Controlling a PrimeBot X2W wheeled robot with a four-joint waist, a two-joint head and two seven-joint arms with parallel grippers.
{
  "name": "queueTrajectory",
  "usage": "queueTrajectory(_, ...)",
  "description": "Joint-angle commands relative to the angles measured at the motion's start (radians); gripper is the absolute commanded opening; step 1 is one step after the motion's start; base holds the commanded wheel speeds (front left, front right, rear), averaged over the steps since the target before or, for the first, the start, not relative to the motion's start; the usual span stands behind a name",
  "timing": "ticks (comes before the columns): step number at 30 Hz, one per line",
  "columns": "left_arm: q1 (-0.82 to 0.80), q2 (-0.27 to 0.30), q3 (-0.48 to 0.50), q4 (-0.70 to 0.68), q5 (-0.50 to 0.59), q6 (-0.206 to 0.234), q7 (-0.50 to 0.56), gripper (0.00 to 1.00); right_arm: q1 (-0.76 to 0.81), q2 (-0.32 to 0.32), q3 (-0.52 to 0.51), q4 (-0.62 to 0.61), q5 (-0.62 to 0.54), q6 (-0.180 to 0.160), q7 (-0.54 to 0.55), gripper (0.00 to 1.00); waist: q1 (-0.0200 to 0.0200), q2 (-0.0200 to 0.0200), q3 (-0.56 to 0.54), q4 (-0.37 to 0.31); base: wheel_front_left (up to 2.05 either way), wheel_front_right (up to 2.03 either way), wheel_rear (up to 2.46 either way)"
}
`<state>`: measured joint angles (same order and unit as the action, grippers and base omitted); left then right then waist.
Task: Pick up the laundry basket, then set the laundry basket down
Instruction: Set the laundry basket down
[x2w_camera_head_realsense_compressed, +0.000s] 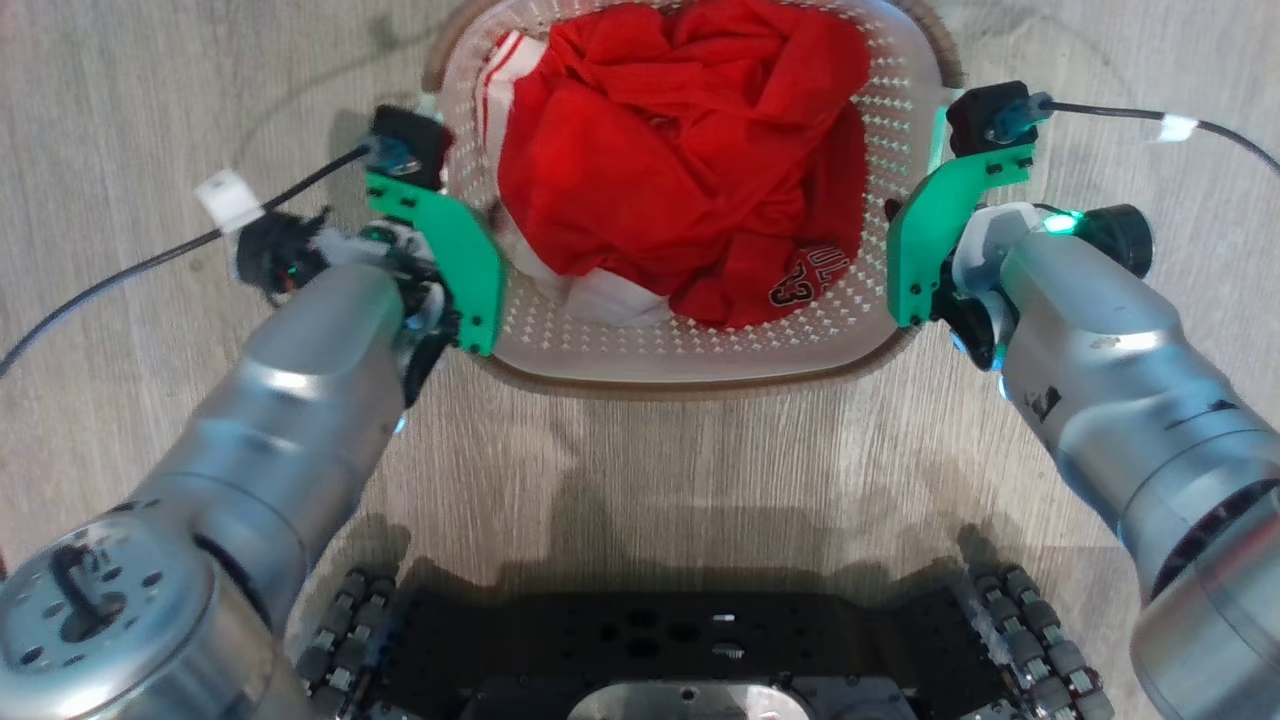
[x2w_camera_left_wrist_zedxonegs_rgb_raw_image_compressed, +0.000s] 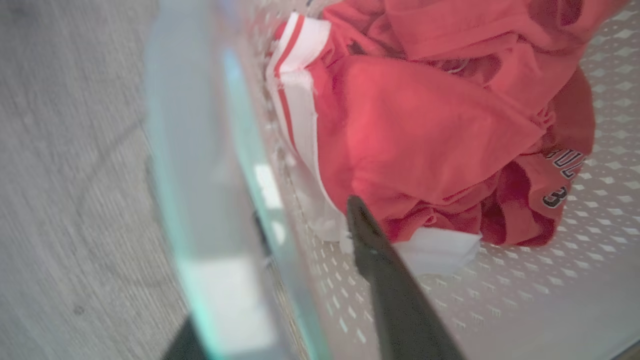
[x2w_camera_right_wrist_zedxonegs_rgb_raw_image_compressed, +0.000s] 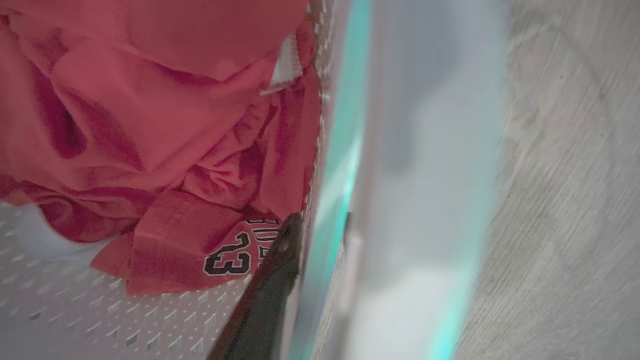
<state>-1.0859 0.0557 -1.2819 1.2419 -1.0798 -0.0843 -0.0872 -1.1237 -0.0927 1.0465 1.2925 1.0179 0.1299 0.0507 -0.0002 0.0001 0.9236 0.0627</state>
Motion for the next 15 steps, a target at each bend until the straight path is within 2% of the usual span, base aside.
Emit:
queueTrajectory(1,-0.011,-0.005,0.006,-0.013,0.003,0.021,-0.014,1.0,0.05,0.016,-0.001,-0.002,-0.023,0.001,0.018,1.0,0.0002,-0.0001,-0.002,0.001,0.0,0.0,0.0)
queueTrajectory(7,-0.004,-0.005,0.013,0.002,-0.014,0.062,-0.019,1.0,0.062,0.023,-0.031,-0.002,-0.043,0.001,0.027,1.0,0.0002,-0.0001,-0.017,0.007,0.0,0.0,0.0)
queueTrajectory(15,0.029,-0.005,0.01,0.01,-0.016,0.068,-0.02,1.0,0.089,0.022,-0.078,-0.002,-0.101,0.001,0.022,1.0,0.0002,-0.0001,-0.076,0.007,0.0,0.0,0.0)
